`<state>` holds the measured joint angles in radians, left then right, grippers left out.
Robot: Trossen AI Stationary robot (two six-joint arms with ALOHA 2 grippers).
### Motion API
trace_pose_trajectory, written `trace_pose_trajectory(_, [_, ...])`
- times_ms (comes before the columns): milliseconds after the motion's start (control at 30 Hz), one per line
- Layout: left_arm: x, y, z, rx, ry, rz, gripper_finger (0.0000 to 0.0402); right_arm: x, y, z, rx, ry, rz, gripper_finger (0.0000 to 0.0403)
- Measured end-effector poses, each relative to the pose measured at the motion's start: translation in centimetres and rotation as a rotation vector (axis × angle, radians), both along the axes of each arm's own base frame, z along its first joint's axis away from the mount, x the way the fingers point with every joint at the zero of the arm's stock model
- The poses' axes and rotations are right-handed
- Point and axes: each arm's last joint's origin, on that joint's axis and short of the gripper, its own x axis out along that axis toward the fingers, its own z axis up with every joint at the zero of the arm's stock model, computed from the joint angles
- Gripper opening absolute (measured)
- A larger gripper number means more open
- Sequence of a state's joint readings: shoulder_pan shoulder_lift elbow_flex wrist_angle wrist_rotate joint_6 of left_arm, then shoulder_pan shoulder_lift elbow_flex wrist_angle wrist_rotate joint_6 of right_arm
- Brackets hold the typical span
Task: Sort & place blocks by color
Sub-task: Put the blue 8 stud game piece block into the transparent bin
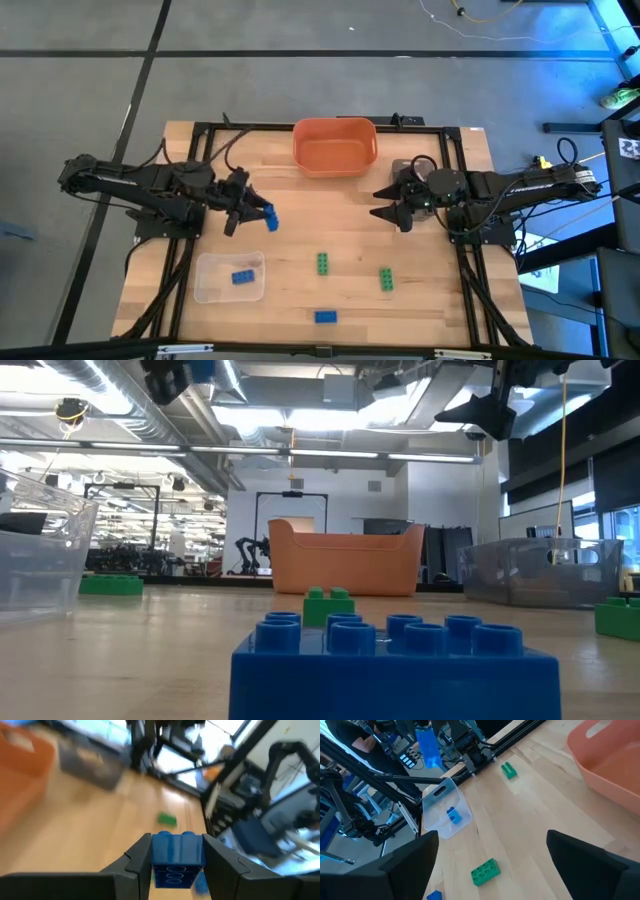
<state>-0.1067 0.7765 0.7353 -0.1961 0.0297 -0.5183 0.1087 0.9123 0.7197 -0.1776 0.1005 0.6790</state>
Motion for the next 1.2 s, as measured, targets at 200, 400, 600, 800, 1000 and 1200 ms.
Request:
trace_pose_trajectory(200, [-0.8,-1.2,-1.8,-0.104,0.223,-0.086,0.0128,0.0,0.1,0.0,0.001,0.002,0.006,0.0371])
trace_pose_trajectory(400, [-0.9,-3.2,-3.5,-0.148,0.409,-0.147,0.0128,0.0,0.1,0.0,0.003,0.005,0.019,0.0371])
trace_pose_trajectory(600, [0.3,-5.4,-6.0,-0.121,0.603,-0.194,0.0128,-0.1,0.1,-0.3,-0.007,0.028,0.022,0.0371])
trace_pose_trajectory(800, [2.2,-4.9,-5.7,-0.1,0.477,-0.11,0.0128,-0.1,0.1,-0.4,-0.029,0.04,0.031,0.0371])
trace_pose_trajectory(1000, [3.5,-1.9,-4.2,-0.026,0.373,-0.025,0.0128,-0.2,0.1,-0.4,-0.063,0.043,0.045,0.0371])
trace_pose_trajectory(1200, [3.3,-1.4,-3.3,-0.076,0.453,-0.109,0.0128,-0.2,0.1,-0.4,-0.065,0.045,0.046,0.0371])
